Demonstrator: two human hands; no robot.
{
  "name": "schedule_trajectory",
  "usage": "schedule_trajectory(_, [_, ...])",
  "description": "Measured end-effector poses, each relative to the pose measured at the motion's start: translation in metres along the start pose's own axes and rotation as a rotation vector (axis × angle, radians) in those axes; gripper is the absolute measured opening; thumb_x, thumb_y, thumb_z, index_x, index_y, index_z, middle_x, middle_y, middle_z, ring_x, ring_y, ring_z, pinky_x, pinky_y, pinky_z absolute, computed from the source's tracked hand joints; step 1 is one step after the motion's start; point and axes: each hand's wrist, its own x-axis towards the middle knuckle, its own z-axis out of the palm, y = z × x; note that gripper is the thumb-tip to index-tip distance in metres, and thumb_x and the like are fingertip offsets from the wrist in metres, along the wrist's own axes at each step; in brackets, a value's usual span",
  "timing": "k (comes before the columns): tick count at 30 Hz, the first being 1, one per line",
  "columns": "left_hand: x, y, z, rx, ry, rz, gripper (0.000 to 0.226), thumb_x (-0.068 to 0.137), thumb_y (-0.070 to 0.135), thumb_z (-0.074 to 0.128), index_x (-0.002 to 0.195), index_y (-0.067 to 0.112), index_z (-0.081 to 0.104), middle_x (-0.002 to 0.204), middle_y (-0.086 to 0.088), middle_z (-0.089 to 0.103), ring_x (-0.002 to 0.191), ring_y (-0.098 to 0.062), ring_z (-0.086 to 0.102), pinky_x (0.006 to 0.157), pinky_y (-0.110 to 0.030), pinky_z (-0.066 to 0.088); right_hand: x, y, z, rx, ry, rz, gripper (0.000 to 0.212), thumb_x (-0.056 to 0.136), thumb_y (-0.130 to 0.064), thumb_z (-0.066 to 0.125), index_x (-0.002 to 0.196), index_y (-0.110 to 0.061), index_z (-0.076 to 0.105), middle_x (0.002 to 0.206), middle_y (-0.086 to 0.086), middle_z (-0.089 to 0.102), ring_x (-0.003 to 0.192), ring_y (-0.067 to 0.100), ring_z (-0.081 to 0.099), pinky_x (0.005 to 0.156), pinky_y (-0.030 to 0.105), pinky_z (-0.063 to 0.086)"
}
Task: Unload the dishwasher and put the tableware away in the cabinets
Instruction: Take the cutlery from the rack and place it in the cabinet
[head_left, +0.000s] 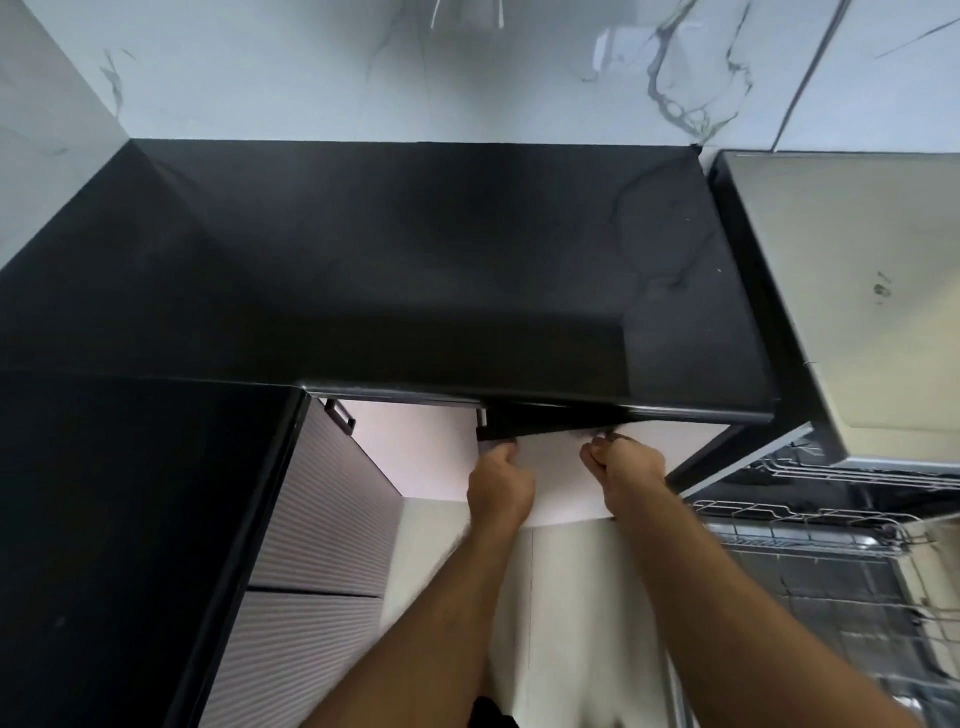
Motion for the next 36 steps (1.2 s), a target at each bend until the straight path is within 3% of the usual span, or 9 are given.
schedule_trajectory(4, [0.008,-0.002,-0.005,0.160,-0.088,0.148,0.062,0.092,0.006,0.050,0.151,0.022,0.037,0.141,-0.007,0.054,0.121,-0.032,0.056,0.102,-0.033,0.046,0.000,0.005,0.000,-0.058,0.026,0.003,0.035,0.092,0.013,0.047,0.126,0.011,0.052,0.131,0.031,0.055,0.117,0.039,0.059,0.088,0.038,0.057])
schedule_trajectory(8, [0.021,0.001,-0.015,0.563,-0.130,0.315,0.072,0.091,0.003,0.055,0.154,0.017,0.023,0.144,-0.013,0.047,0.120,-0.033,0.055,0.099,-0.035,0.047,0.000,0.005,0.001,-0.101,0.071,0.010,0.035,0.091,0.012,0.049,0.125,0.011,0.053,0.129,0.028,0.058,0.117,0.036,0.061,0.092,0.041,0.056])
schedule_trajectory(12, [0.035,0.012,-0.017,0.696,-0.126,0.369,0.067,0.092,0.005,0.058,0.150,0.010,0.026,0.144,-0.014,0.046,0.118,-0.032,0.057,0.096,-0.036,0.051,0.007,0.004,0.008,-0.102,0.094,0.031,0.039,0.094,0.018,0.043,0.132,0.014,0.047,0.133,0.029,0.055,0.117,0.041,0.059,0.098,0.041,0.052])
schedule_trajectory(16, [0.042,0.022,-0.010,0.844,-0.128,0.374,0.057,0.093,0.011,0.060,0.144,0.003,0.036,0.139,-0.018,0.049,0.121,-0.031,0.054,0.099,-0.033,0.048,0.015,0.008,0.013,-0.050,0.155,0.054,0.035,0.095,0.013,0.048,0.128,0.006,0.056,0.118,0.018,0.065,0.083,0.026,0.065,0.087,0.033,0.056])
schedule_trajectory(22, [0.048,0.027,-0.011,0.925,-0.135,0.374,0.034,0.095,0.008,0.056,0.128,0.004,0.055,0.119,-0.016,0.064,0.106,-0.030,0.064,0.087,-0.035,0.054,0.020,0.010,0.003,-0.301,0.166,-0.052,0.039,0.093,0.009,0.052,0.131,-0.001,0.057,0.119,0.014,0.065,0.087,0.024,0.065,0.087,0.034,0.056])
schedule_trajectory(24, [0.052,0.021,-0.016,0.887,-0.147,0.378,0.037,0.095,0.007,0.053,0.132,0.007,0.051,0.123,-0.016,0.063,0.109,-0.031,0.063,0.089,-0.037,0.054,0.014,0.007,-0.002,-0.472,0.125,-0.122,0.042,0.091,0.006,0.055,0.132,-0.002,0.057,0.122,0.014,0.066,0.093,0.026,0.065,0.091,0.037,0.055])
schedule_trajectory(28, [0.058,0.011,-0.022,0.891,-0.182,0.489,0.060,0.094,0.006,0.048,0.150,0.008,0.027,0.147,-0.016,0.044,0.130,-0.031,0.048,0.104,-0.035,0.043,-0.012,-0.007,-0.019,-0.883,0.107,-0.307,0.049,0.087,-0.008,0.062,0.135,-0.011,0.059,0.128,0.007,0.066,0.112,0.025,0.064,0.096,0.037,0.053])
schedule_trajectory(33, [0.055,-0.001,-0.019,1.014,-0.316,0.478,0.079,0.091,0.008,0.041,0.155,0.005,-0.005,0.163,-0.013,-0.014,0.151,-0.032,-0.004,0.122,-0.040,0.008,-0.039,-0.023,-0.047,-1.083,0.145,-0.376,0.053,0.090,-0.009,0.058,0.142,-0.015,0.051,0.141,0.006,0.056,0.122,0.025,0.058,0.100,0.034,0.047])
schedule_trajectory(36, [0.045,0.004,-0.013,1.088,-0.243,0.516,0.077,0.091,0.013,0.042,0.156,0.007,0.002,0.163,-0.016,-0.005,0.150,-0.034,0.001,0.122,-0.044,0.013,-0.051,-0.034,-0.064,-1.158,0.167,-0.415,0.055,0.088,-0.012,0.058,0.142,-0.019,0.050,0.142,0.006,0.055,0.125,0.026,0.055,0.106,0.037,0.044])
